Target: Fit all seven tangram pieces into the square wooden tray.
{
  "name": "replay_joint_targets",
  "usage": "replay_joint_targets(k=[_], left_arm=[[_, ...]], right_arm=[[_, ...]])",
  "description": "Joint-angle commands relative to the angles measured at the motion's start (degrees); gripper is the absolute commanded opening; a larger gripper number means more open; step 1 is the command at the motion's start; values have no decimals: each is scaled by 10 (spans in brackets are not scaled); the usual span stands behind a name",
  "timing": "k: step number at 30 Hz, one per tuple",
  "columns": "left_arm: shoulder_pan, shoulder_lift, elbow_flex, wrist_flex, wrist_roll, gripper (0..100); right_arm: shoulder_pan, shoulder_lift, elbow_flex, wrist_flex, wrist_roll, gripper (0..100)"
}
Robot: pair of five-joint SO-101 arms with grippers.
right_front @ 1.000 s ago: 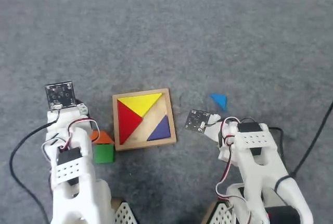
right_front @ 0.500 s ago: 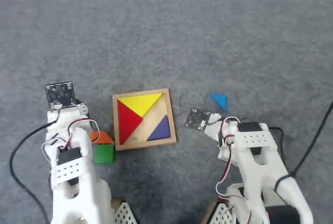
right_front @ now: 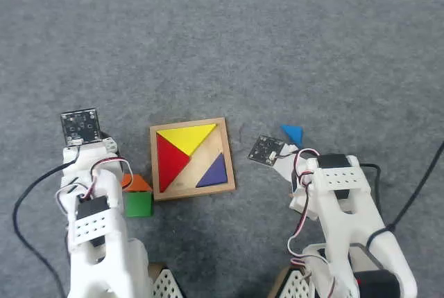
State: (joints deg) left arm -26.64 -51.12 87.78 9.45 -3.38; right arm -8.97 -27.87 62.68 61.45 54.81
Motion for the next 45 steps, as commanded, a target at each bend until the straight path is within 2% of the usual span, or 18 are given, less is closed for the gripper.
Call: replay_joint_targets(k=[1, 12, 17, 22, 25, 35, 39, 45], left_arm=[[0, -19, -8, -14, -4, 13], [0, -19, -8, -14, -4, 13], [0, -19, -8, -14, -4, 13], [-1, -19, -8, -14, -4, 13], [-1, -19, -8, -14, -4, 13], [-2, -19, -8, -14, -4, 13], [-25, -19, -11, -18, -1, 13], [-25, -19, -12, -18, -1, 13]], right_arm=[[4, -10, -58, 25, -18, 143], [-11, -10, -228, 121, -55, 143], [-116, -3, -294, 128, -59, 143], [-269, 7, -298, 64, -69, 143], [-332, 48, -312, 34, -70, 143], [-409, 269, -475, 12, -69, 143], [-433, 321, -505, 10, -69, 143], [-460, 365, -513, -8, -74, 148]])
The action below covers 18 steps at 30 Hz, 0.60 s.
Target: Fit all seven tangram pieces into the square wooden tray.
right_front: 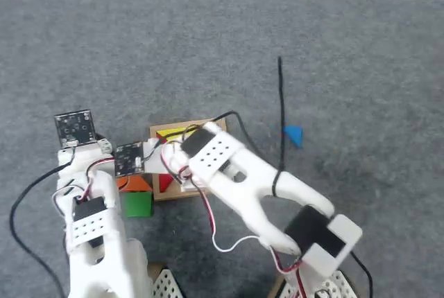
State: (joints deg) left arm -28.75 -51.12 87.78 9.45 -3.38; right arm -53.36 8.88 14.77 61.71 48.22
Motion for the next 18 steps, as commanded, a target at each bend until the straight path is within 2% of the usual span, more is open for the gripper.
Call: replay_joint_targets(k=[1, 6, 11, 18], left_arm=[[-4, -19, -12, -18, -1, 13], [-4, -19, -12, -18, -1, 13], [-6, -20, -13, -18, 0, 13], [-19, -20, -16, -18, 0, 13]], right_arm=[[-22, 0, -34, -11, -11, 148], [-44, 6, -44, -17, -46, 168], [-44, 6, -44, -15, -44, 316], [-24, -20, -57, 7, -50, 284]])
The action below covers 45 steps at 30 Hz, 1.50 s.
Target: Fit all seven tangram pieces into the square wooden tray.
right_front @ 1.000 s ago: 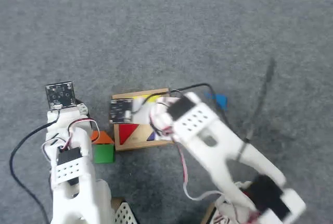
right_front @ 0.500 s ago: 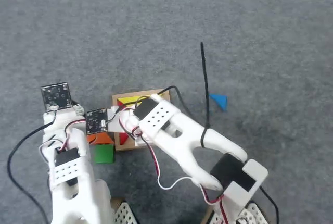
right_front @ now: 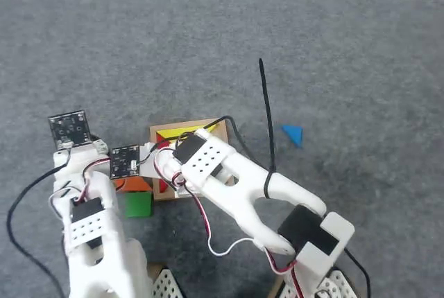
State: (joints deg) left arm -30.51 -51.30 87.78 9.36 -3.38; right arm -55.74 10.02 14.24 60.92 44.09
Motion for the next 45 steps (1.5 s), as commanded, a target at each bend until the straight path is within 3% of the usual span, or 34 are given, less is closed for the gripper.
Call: replay_joint_targets(k=[1, 6, 10, 26, 38, 45], left_arm=[[-2, -18, -16, -17, 0, 13], [-2, -18, -16, -17, 0, 13], [-1, -18, -16, -17, 0, 13], [-1, -18, -16, -17, 0, 13], [-1, -18, -16, -17, 0, 13], [0, -18, -16, -17, 0, 13]], right_arm=[[11, -41, -56, 22, -18, 266], [74, -89, -50, 27, -70, 114], [83, -74, -25, -6, -105, 4], [-17, 24, -11, -66, -109, 23], [58, -153, 30, -34, -109, 23], [41, -131, 128, -133, -108, 24]])
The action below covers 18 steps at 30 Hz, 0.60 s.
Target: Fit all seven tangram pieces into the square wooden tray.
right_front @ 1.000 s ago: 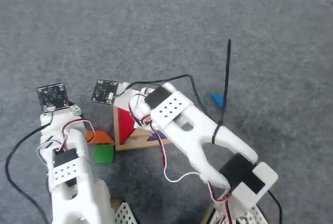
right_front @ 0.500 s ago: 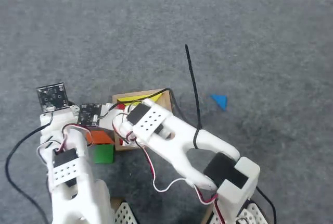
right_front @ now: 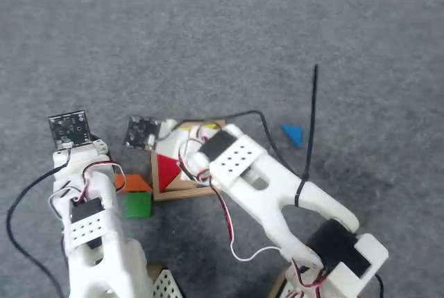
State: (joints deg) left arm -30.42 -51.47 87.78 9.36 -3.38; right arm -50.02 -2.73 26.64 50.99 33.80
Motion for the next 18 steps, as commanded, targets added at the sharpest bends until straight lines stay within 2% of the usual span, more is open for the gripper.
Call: replay_joint_targets(k=[1, 9, 13, 18], left_arm=[[-1, -17, -16, -17, 0, 13], [-2, -17, -16, -17, 0, 13], [-2, -17, -16, -17, 0, 13], [-2, -17, -16, -17, 0, 13]], right_arm=[[-30, 12, 4, -37, -5, 24], [-100, 151, -75, -28, -4, 23], [-80, 141, -121, 29, -4, 23], [-40, 50, -117, 89, -4, 23]])
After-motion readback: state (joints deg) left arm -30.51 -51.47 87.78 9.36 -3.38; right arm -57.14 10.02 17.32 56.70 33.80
